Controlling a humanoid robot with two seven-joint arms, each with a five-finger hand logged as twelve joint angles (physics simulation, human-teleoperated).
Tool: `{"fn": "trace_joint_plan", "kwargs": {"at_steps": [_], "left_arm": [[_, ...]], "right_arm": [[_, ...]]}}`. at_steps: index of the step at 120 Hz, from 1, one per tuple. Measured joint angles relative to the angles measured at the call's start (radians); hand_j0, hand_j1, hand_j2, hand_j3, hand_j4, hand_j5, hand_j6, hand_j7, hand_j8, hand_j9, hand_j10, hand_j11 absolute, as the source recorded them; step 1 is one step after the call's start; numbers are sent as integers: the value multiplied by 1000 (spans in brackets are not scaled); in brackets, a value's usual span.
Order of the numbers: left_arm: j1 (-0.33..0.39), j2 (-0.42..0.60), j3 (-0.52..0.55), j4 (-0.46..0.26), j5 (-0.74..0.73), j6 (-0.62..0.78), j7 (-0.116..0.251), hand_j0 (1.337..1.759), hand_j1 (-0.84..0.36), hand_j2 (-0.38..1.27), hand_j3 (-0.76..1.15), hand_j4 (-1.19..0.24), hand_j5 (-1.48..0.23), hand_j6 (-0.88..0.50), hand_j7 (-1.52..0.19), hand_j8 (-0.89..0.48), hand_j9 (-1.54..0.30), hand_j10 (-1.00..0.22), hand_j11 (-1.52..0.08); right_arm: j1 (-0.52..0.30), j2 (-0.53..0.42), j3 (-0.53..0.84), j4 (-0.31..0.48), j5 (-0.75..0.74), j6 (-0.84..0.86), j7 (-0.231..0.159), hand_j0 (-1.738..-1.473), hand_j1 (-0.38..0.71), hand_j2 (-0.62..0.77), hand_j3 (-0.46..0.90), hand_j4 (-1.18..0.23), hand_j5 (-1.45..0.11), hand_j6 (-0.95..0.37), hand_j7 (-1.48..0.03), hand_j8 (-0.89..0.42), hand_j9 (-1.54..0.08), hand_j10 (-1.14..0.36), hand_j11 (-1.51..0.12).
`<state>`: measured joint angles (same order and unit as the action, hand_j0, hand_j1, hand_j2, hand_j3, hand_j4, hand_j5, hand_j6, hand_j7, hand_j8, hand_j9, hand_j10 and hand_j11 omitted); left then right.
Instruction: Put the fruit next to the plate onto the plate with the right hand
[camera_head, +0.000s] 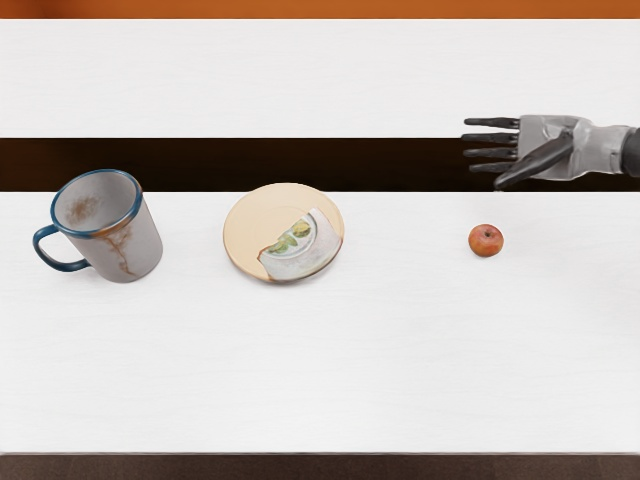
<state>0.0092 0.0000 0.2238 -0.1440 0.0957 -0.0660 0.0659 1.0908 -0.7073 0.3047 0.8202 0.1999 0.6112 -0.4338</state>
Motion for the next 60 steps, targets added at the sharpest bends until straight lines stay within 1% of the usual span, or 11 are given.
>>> {"fn": "trace_joint_plan", "kwargs": {"at_steps": [21,31,37,47,50,60], "left_arm": [[0,0,0,0,0,0,0,1658,55,49,0,-245,-318,-245,-318,-245,-318,-245,-318],[0,0,0,0,0,0,0,1658,55,49,0,-245,-318,-245,-318,-245,-318,-245,-318],[0,0,0,0,0,0,0,1658,55,49,0,-245,-318,-245,-318,-245,-318,-245,-318],[0,0,0,0,0,0,0,1658,55,49,0,-245,-318,-245,-318,-245,-318,-245,-318],[0,0,0,0,0,0,0,1658,55,49,0,-245,-318,-245,-318,-245,-318,-245,-318],[0,0,0,0,0,0,0,1658,55,49,0,-245,-318,-245,-318,-245,-318,-245,-318]], "right_arm": [[2,-7,-1,1,-1,0,-4,-1658,-308,-7,0,-33,-45,-32,-45,-33,-45,-33,-45],[1,-30,1,-18,-22,0,-1,-1658,-307,-7,0,-33,-45,-33,-45,-33,-45,-34,-45],[2,-40,5,-18,-81,0,0,-1658,-307,-7,0,-34,-46,-33,-46,-33,-46,-34,-46],[3,-55,37,15,-248,0,2,-1658,-306,-7,0,-35,-47,-34,-47,-34,-47,-35,-47],[3,-62,45,25,-296,0,14,-1658,-305,-7,0,-36,-48,-35,-48,-35,-48,-36,-48],[1,-101,94,80,-449,0,69,-1658,-301,-8,0,-40,-52,-39,-52,-39,-52,-39,-52]]}}
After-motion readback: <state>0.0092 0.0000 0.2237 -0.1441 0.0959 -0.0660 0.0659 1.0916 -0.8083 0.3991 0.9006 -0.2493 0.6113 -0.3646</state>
